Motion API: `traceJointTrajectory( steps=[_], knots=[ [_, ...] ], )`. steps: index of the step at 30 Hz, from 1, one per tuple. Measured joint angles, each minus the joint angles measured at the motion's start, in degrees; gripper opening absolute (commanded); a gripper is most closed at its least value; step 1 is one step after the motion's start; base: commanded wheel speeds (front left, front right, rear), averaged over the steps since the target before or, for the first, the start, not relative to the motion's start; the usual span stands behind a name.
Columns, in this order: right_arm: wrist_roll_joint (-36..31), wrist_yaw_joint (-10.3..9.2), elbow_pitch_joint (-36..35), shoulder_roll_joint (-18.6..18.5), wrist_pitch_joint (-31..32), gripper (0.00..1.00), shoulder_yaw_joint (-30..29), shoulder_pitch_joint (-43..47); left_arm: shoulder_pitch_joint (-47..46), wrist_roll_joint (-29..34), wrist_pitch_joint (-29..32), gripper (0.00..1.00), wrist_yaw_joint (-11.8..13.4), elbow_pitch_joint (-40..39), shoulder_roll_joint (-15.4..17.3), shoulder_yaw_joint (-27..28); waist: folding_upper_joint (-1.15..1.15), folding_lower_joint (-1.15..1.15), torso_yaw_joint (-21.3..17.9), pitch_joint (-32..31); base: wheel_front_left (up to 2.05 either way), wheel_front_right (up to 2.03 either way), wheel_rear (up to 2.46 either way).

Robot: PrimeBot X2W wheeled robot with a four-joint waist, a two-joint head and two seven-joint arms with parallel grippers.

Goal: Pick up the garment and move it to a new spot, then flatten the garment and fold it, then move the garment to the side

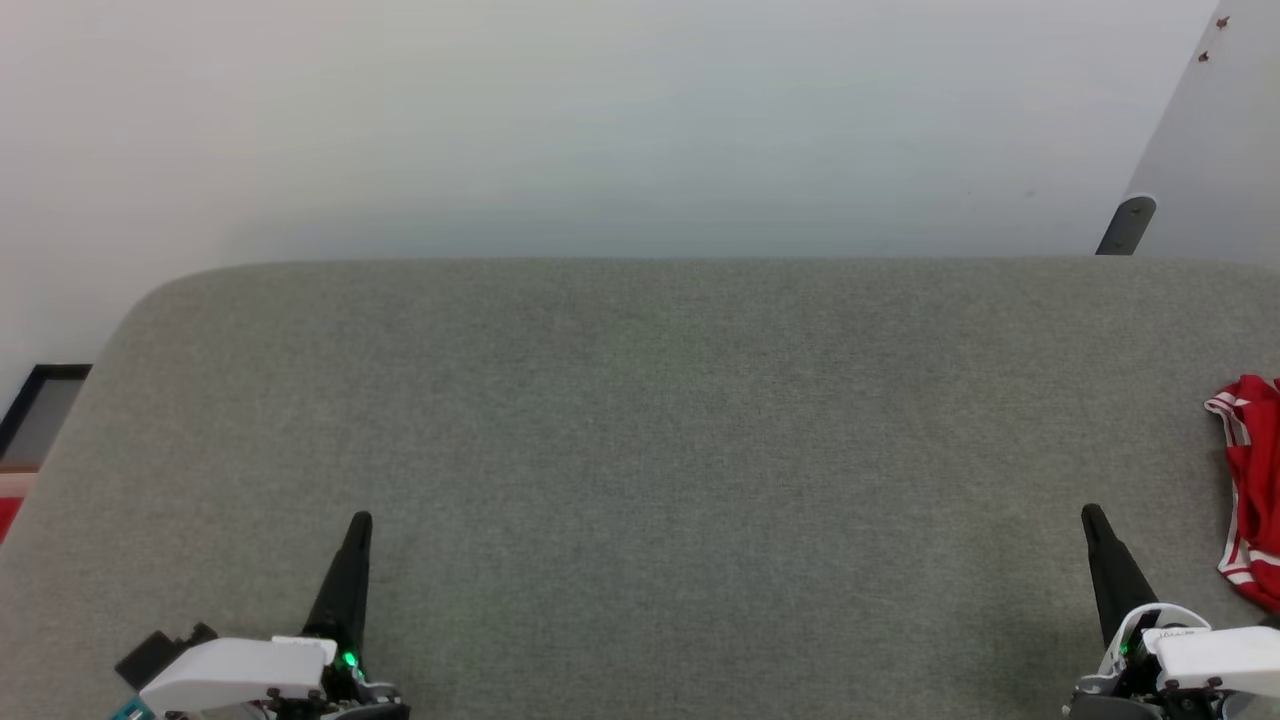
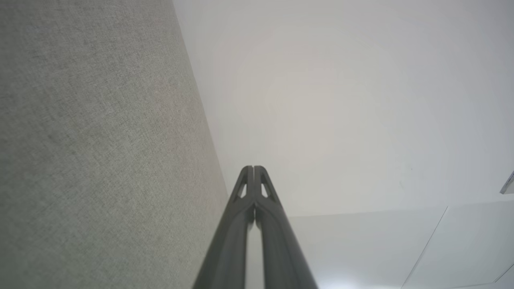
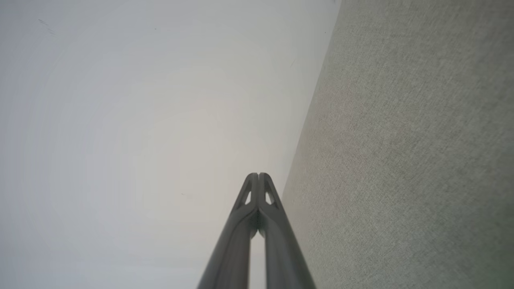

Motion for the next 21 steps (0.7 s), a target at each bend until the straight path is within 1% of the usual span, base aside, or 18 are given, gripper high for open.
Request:
traceJointTrajectory(
  steps=[15,21],
  knots=[
    [6.34,0.00,0.24,0.16,1.49,0.00,-0.08,-1.36,-1.21,-4.89,1.53,0.00,-0.18,-0.18,-0.94,0.47,0.00,0.00,-0.55,0.89,0.00,0.00,0.00],
    [7.34,0.00,0.32,0.21,1.72,0.00,-0.11,-1.96,-1.35,-5.87,1.70,0.00,-0.19,-0.21,-1.18,0.57,0.00,0.00,-0.66,1.06,0.00,0.00,0.00]
  ],
)
